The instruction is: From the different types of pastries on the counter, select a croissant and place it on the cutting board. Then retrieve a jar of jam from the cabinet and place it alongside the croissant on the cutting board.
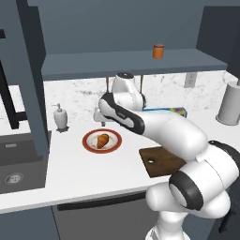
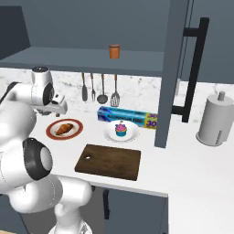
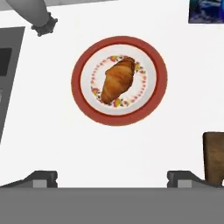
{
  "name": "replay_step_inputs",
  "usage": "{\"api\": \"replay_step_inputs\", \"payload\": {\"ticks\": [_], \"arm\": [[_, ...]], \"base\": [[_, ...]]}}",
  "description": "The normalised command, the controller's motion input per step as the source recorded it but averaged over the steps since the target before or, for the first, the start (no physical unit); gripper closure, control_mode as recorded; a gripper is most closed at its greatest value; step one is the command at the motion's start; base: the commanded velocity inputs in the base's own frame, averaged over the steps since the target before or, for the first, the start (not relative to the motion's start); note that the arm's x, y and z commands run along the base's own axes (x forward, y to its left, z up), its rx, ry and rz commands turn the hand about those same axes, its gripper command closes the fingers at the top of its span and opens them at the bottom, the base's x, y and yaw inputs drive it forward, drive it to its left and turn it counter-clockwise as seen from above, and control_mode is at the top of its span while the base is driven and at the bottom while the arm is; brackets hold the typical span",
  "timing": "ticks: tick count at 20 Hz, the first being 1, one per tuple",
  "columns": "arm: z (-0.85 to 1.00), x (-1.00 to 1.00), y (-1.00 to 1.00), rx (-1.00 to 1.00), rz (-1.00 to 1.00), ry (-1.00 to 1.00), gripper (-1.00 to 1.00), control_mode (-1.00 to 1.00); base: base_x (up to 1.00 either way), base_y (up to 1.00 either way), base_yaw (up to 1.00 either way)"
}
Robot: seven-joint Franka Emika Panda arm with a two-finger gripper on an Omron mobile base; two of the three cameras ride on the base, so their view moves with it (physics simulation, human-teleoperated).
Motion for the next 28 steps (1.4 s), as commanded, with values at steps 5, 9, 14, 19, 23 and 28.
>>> {"api": "replay_step_inputs", "payload": {"ticks": [5,9,14,19,23,28], "arm": [[-1.0,0.0,0.0,0.0,0.0,0.0,-1.0,-1.0],[-0.91,0.01,0.0,0.0,-0.01,-0.01,-1.0,-1.0],[0.0,0.15,0.0,0.0,-0.05,0.0,-1.0,-1.0],[0.16,0.44,0.31,-0.06,-0.4,0.0,-1.0,-1.0],[0.09,0.37,0.21,-0.05,-0.32,0.0,-1.0,-1.0],[0.0,0.38,-0.02,0.01,0.0,0.05,-1.0,-1.0]], "base": [[0.0,0.0,0.0],[0.0,0.0,0.0],[0.0,0.0,0.0],[0.0,0.0,0.0],[0.0,0.0,0.0],[0.0,0.0,0.0]]}}
